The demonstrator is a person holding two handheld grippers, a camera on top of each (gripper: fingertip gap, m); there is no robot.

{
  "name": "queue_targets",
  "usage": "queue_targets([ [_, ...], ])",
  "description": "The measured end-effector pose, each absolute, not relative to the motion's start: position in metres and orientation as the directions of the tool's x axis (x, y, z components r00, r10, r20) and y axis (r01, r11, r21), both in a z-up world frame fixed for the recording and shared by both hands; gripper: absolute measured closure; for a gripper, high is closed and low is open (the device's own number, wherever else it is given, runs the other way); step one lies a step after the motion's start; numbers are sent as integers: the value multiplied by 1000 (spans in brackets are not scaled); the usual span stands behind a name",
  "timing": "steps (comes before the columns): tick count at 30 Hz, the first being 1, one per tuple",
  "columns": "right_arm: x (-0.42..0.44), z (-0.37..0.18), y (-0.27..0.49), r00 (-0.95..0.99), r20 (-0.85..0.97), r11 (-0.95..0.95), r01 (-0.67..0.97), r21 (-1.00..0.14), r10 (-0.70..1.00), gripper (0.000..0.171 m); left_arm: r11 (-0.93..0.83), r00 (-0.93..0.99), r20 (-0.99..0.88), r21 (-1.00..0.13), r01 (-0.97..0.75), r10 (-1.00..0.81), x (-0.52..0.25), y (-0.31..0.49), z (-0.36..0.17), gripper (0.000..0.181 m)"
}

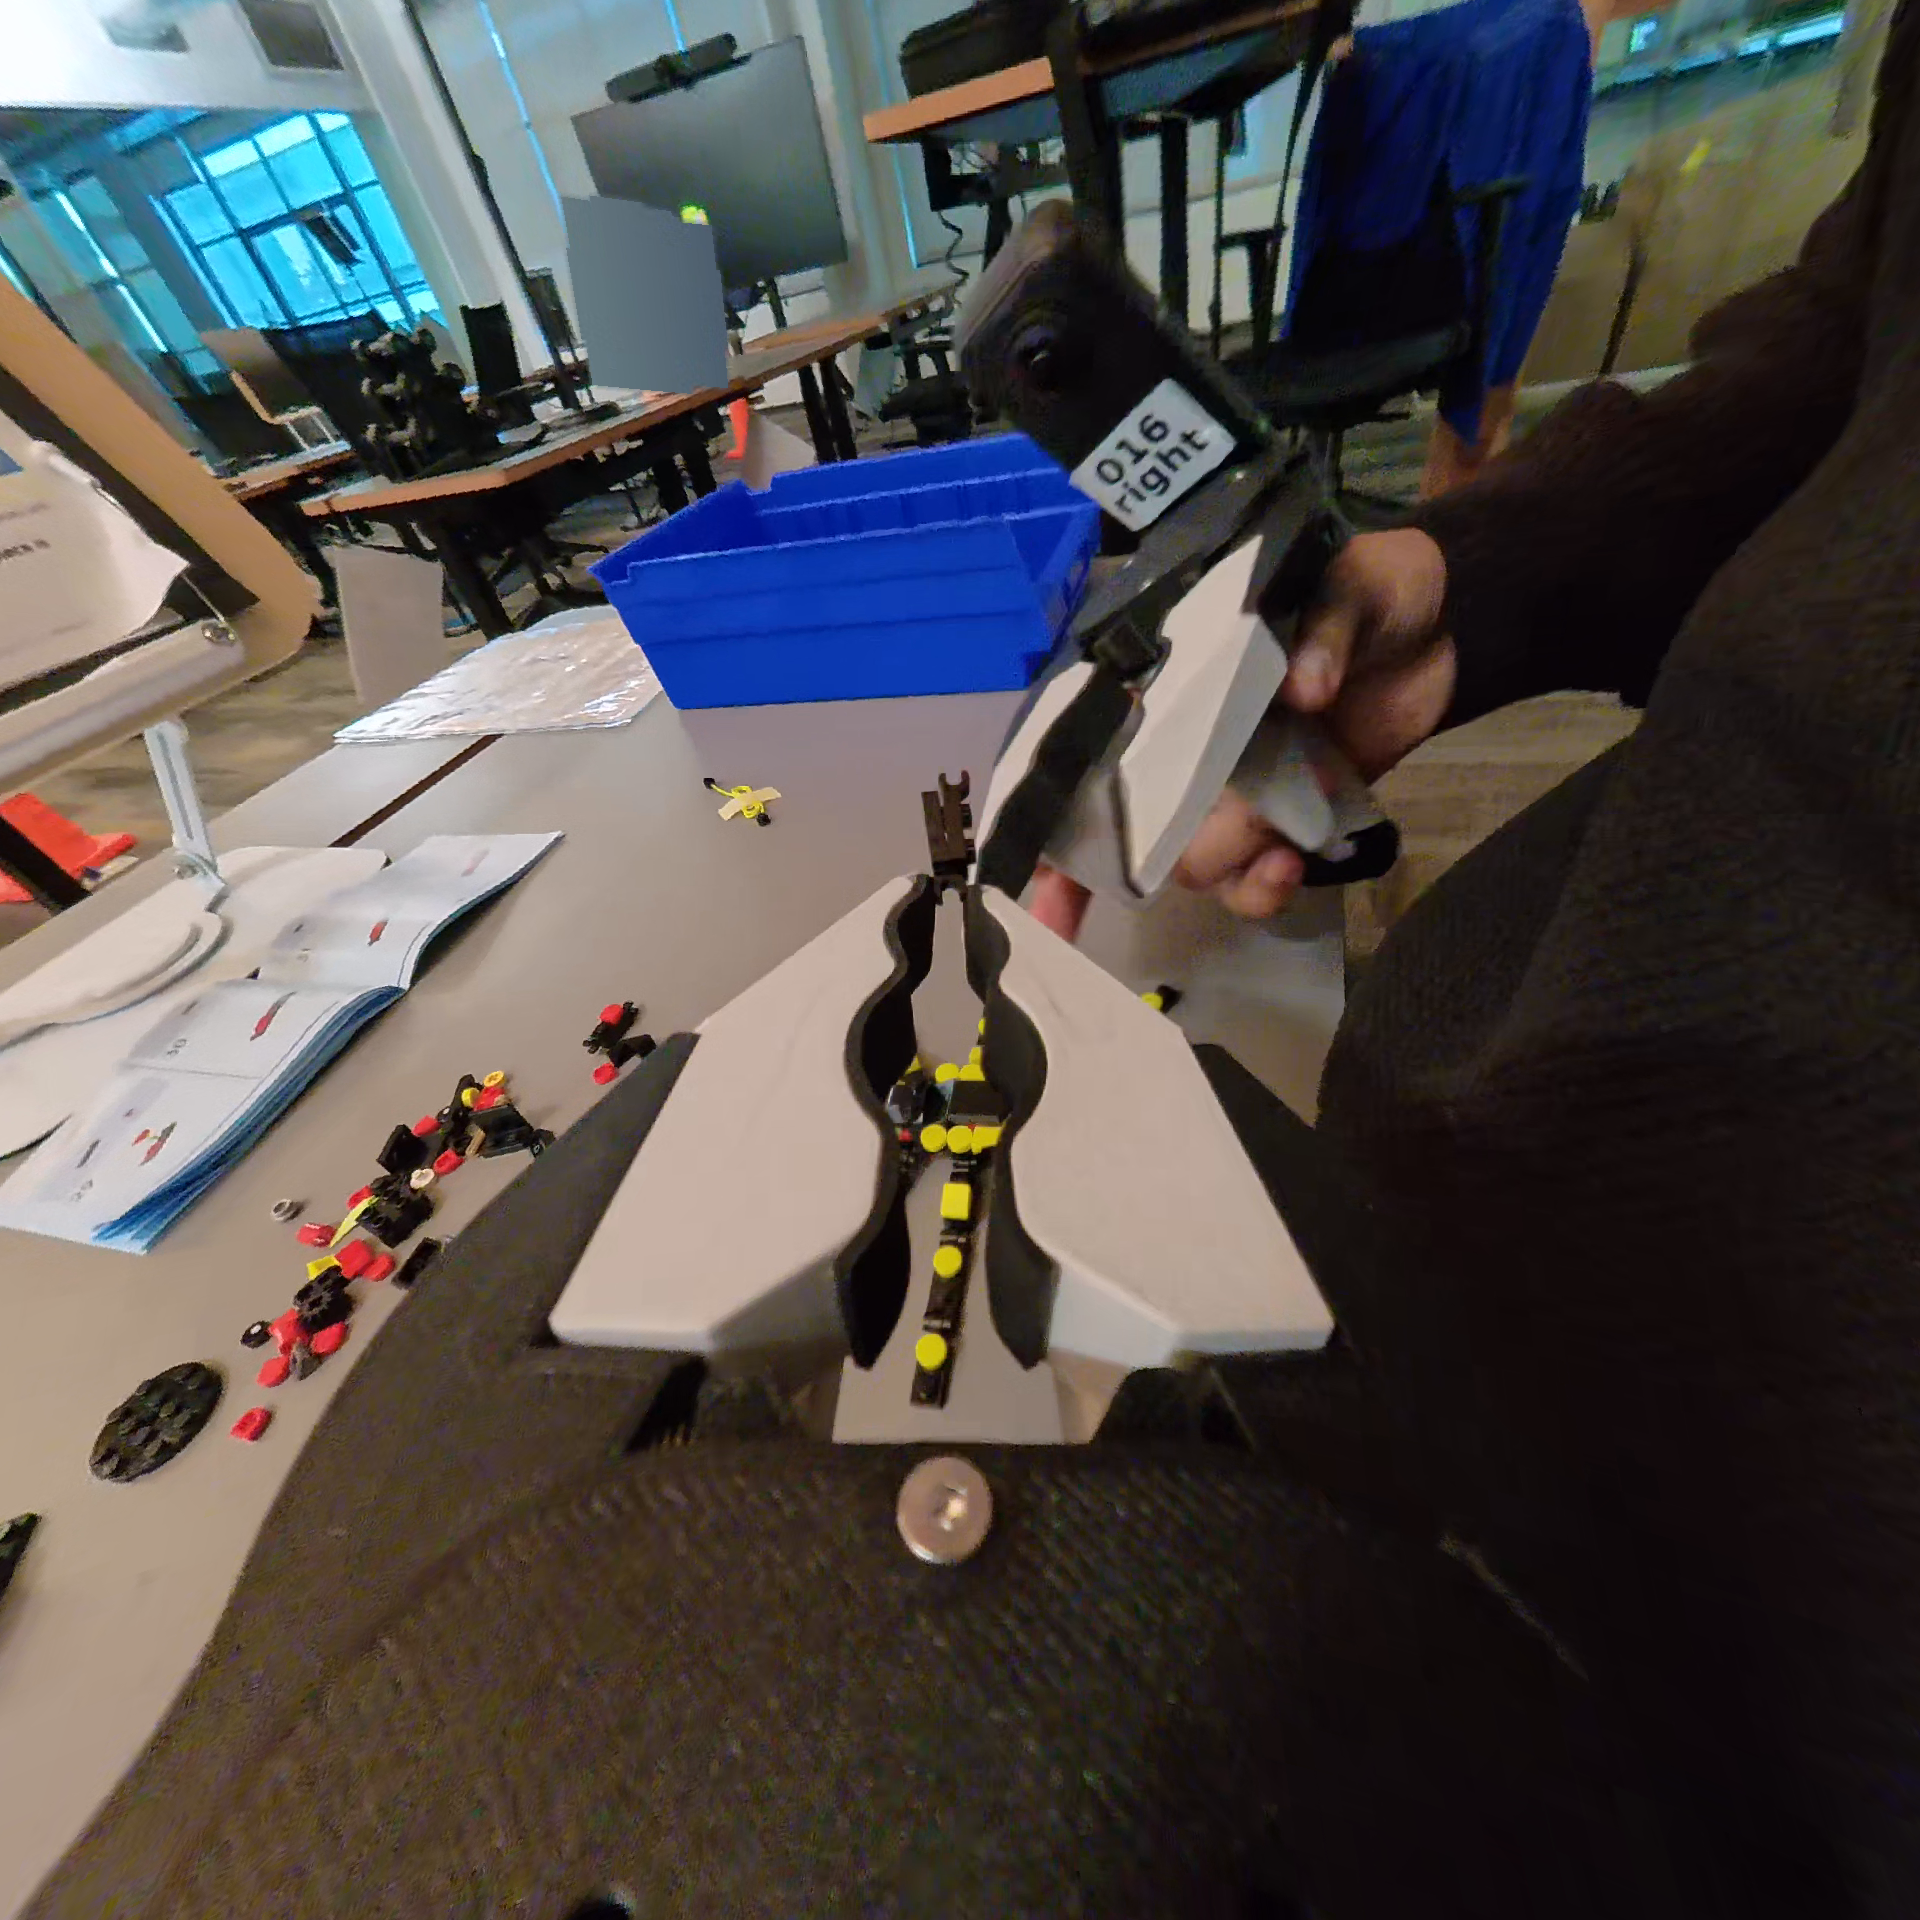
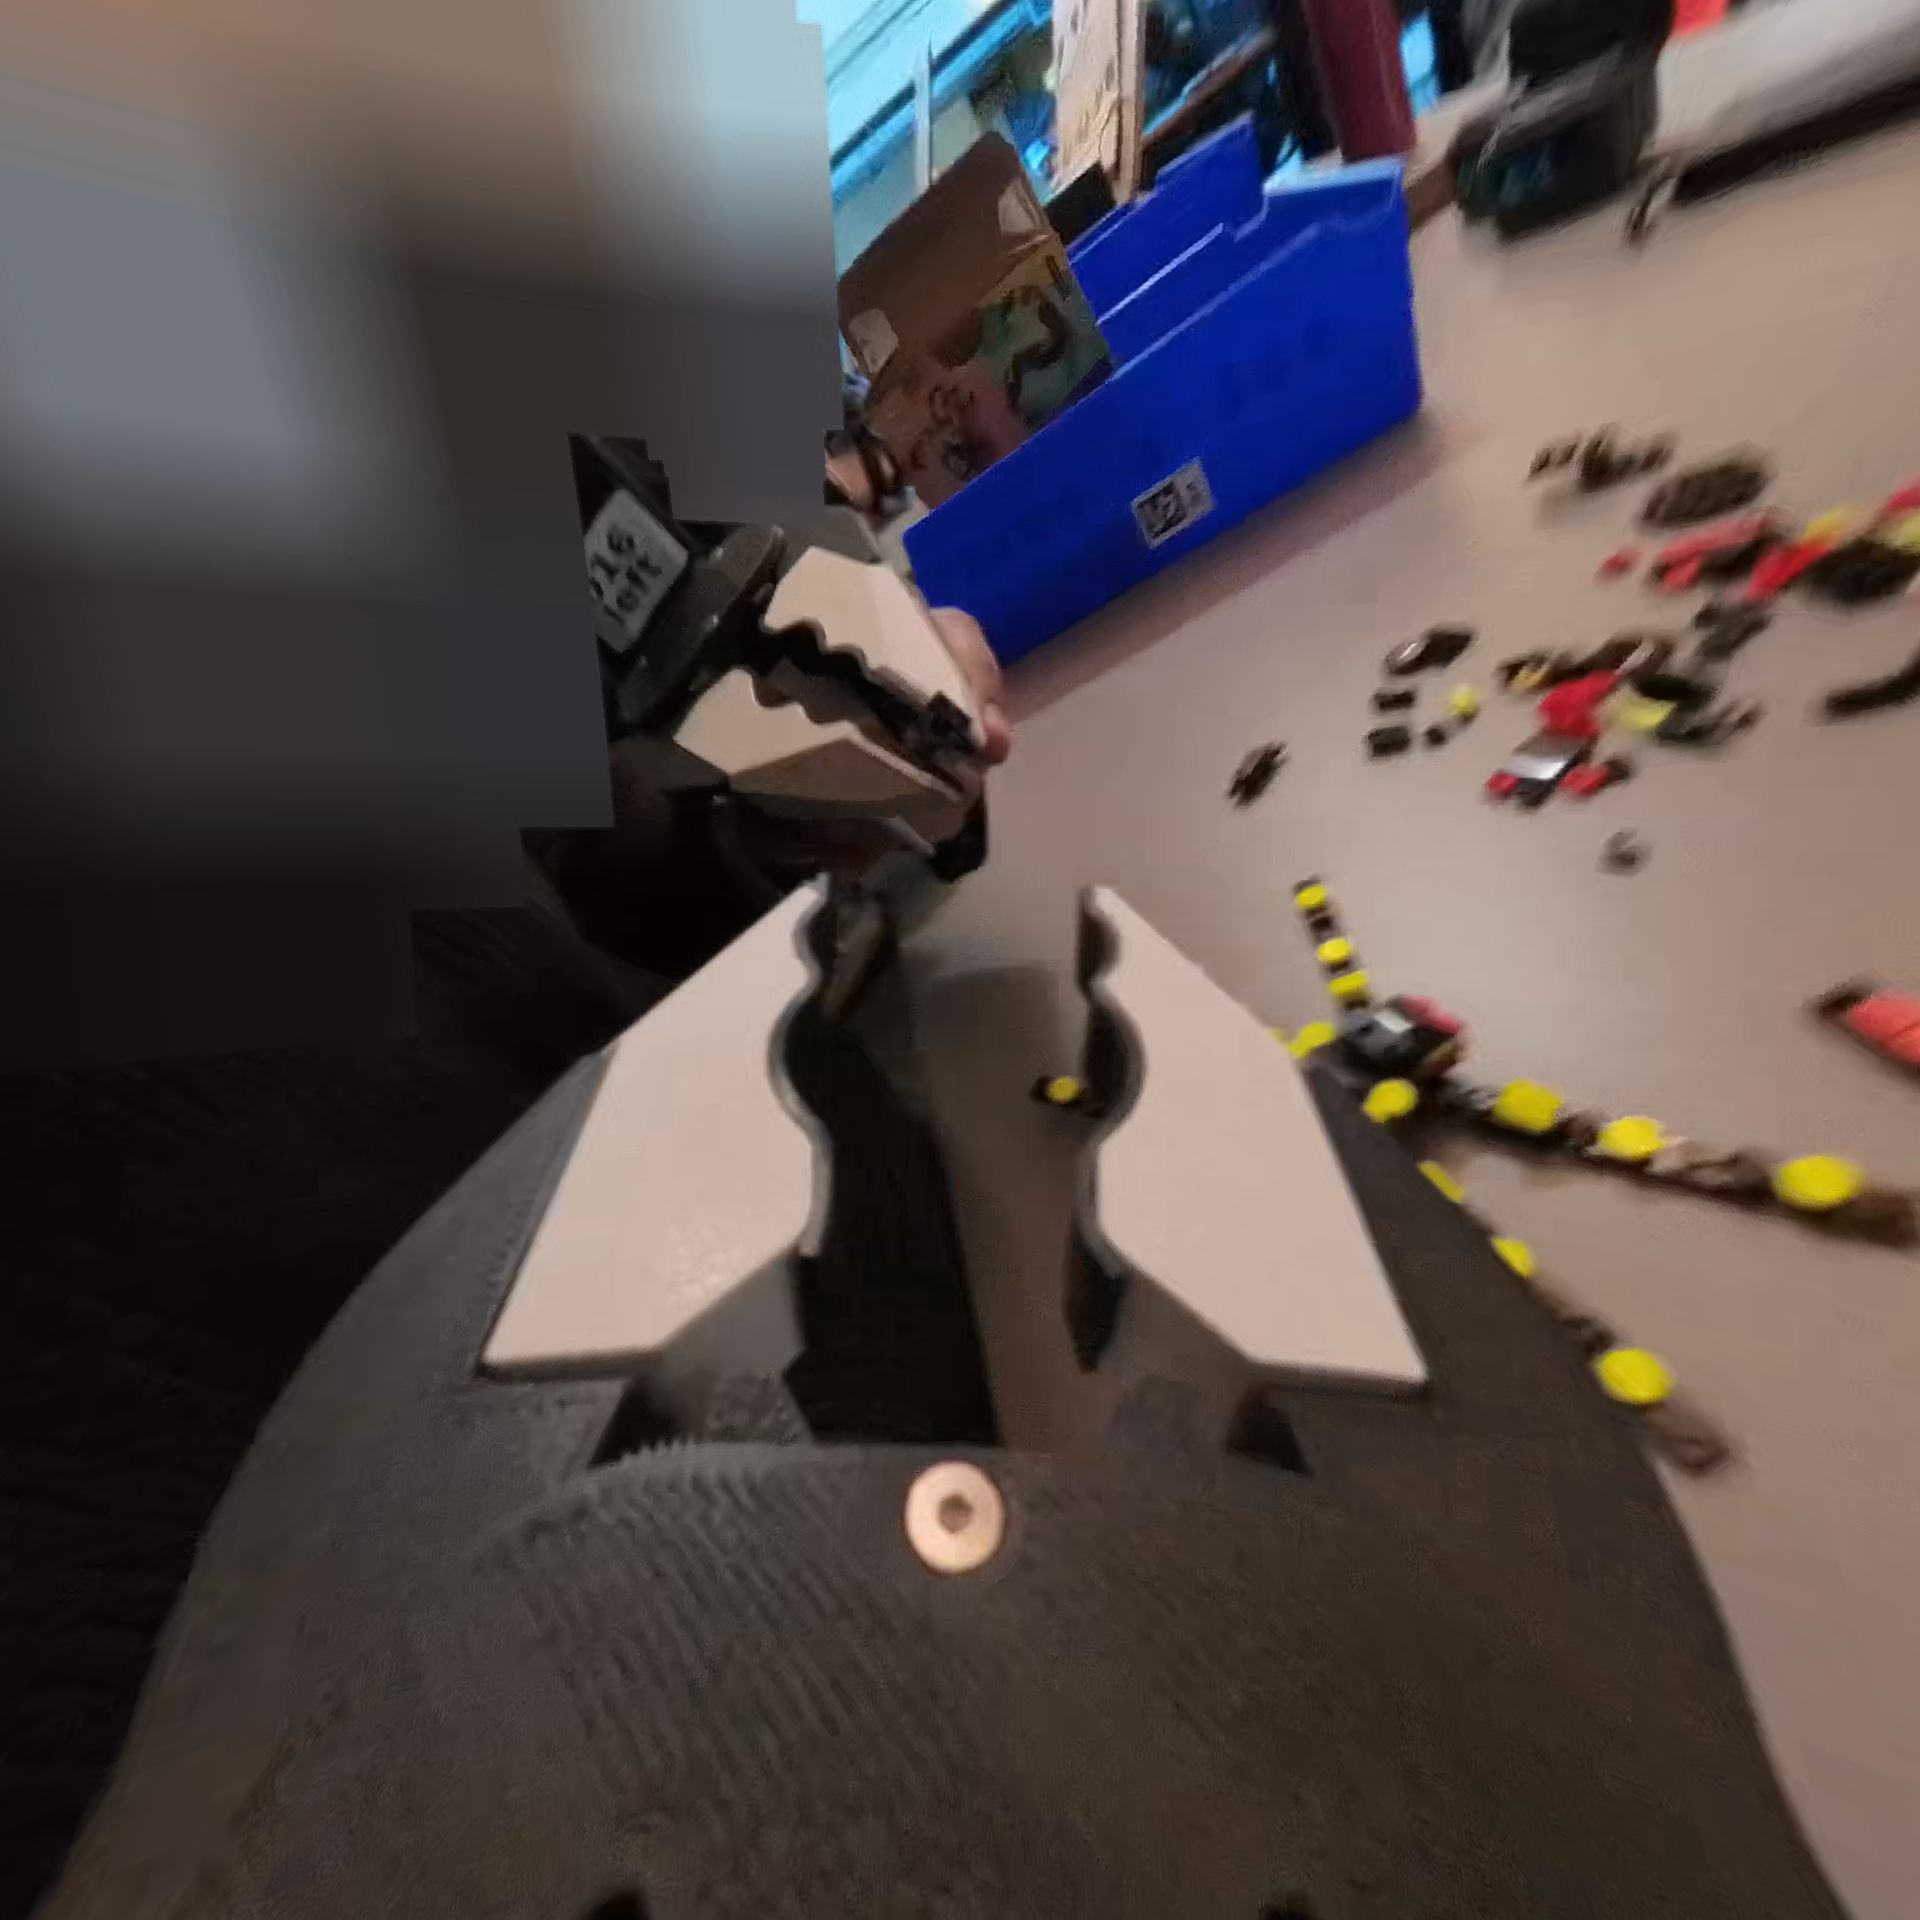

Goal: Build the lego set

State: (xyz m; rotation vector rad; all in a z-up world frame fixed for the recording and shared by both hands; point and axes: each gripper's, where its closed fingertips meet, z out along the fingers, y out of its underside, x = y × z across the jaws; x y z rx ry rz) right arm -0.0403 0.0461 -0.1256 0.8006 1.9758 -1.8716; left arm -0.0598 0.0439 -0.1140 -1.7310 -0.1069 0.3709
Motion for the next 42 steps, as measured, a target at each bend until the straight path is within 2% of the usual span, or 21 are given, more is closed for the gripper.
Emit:
queue_targets([
  [1, -41, -127, 44, -733, -658, -39, 662, -748, 170, 115, -211, 944, -197, -967, -142, 264, -59, 45, -117, 180],
  [4, -33, -125, 39, -586, -810, -86, 806, -585, 22, 136, -251, 938, -243, -951, -180, 247, -55, 49, -123, 180],
  [6, -32, -128, 39, -554, -832, -91, 829, -552, 7, 143, -292, 929, -286, -933, -213, 235, -53, 52, -129, 180],
  [15, -36, -136, 44, -575, -817, -56, 815, -577, 39, 155, -374, 908, -367, -886, -275, 202, -49, 59, -143, 179],
  [26, -35, -133, 45, -545, -838, -10, 838, -545, -31, 160, -332, 930, -310, -914, -235, 196, -46, 58, -139, 179],
  [31, -39, -140, 45, -544, -839, -24, 839, -544, -12, 157, -391, 912, -350, -886, -249, 213, -49, 58, -145, 179],
  [33, -48, -140, 47, -537, -843, -76, 840, -537, 20, 143, -419, 900, -363, -876, -240, 242, -54, 57, -148, 179],
  [35, -54, -138, 51, -503, -864, -126, 857, -500, 11, 149, -424, 896, -361, -876, -230, 259, -55, 58, -148, 180],
  [36, -57, -137, 53, -491, -871, -152, 861, -485, -3, 163, -424, 897, -353, -878, -220, 265, -55, 59, -148, 180],
  [38, -57, -138, 53, -475, -880, -154, 870, -469, -4, 162, -429, 894, -348, -879, -207, 282, -56, 60, -148, 180],
  [40, -53, -142, 49, -481, -876, -117, 870, -479, 11, 149, -434, 886, -352, -878, -202, 300, -57, 60, -147, 179],
  [42, -54, -138, 51, -497, -868, -133, 860, -493, 4, 162, -427, 887, -351, -881, -204, 301, -55, 61, -145, 179],
])
